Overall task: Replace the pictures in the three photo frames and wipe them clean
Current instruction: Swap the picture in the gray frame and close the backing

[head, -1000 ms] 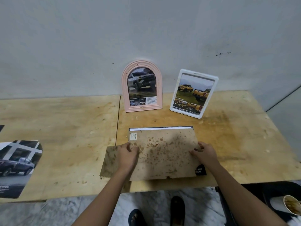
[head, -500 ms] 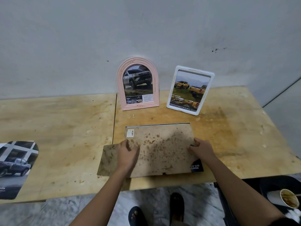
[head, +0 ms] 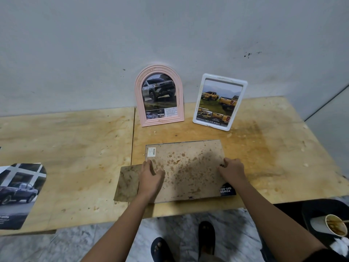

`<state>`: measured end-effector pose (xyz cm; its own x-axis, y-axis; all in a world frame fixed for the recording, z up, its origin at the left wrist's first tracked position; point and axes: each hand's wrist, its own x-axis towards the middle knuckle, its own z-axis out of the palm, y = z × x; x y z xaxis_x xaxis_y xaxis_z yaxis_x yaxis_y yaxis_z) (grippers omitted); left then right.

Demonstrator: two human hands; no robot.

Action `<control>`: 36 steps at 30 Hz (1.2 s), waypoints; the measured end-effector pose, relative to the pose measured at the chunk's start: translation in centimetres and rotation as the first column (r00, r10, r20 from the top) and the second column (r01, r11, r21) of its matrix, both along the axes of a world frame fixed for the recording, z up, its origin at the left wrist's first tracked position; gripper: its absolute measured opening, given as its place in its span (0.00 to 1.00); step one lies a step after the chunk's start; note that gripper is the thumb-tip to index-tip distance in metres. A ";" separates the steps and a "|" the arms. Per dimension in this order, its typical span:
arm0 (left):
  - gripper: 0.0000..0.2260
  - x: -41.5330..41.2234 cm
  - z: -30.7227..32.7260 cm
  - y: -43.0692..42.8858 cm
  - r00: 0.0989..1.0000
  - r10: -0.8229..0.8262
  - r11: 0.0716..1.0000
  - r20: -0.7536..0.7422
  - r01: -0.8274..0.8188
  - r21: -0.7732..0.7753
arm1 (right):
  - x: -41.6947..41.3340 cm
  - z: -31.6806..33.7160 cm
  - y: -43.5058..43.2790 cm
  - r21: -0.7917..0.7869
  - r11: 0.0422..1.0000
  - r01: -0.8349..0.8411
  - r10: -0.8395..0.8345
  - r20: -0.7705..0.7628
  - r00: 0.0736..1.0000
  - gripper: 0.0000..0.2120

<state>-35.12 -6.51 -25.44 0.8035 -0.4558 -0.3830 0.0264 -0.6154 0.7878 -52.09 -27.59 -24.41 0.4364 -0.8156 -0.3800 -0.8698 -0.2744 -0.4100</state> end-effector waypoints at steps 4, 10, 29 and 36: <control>0.31 -0.3 0.1 0.0 0.995 -0.068 0.995 0.067 0.063 0.074 | -0.4 0.0 0.7 -0.034 0.999 -0.033 0.033 0.010 0.999 0.21; 0.35 -1.0 -0.8 0.8 0.846 -0.430 0.894 0.315 0.351 0.280 | -0.8 0.0 2.6 -0.029 0.924 -0.382 0.381 -0.033 0.924 0.34; 0.49 -0.9 -3.0 0.9 0.643 -0.714 0.665 0.278 0.498 0.556 | 1.1 -0.5 3.9 0.100 0.862 -0.497 0.503 -0.289 0.814 0.52; 0.49 -0.8 -3.9 1.0 0.597 -0.747 0.624 0.294 0.476 0.619 | 1.4 -0.8 3.8 0.282 0.807 -0.519 0.588 -0.306 0.748 0.53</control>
<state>-35.92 -5.54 -29.38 0.5100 -0.7963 -0.3253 -0.7858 -0.5852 0.2003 -50.69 -23.74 -25.17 0.5929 -0.3814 -0.7092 -0.6780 -0.7116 -0.1841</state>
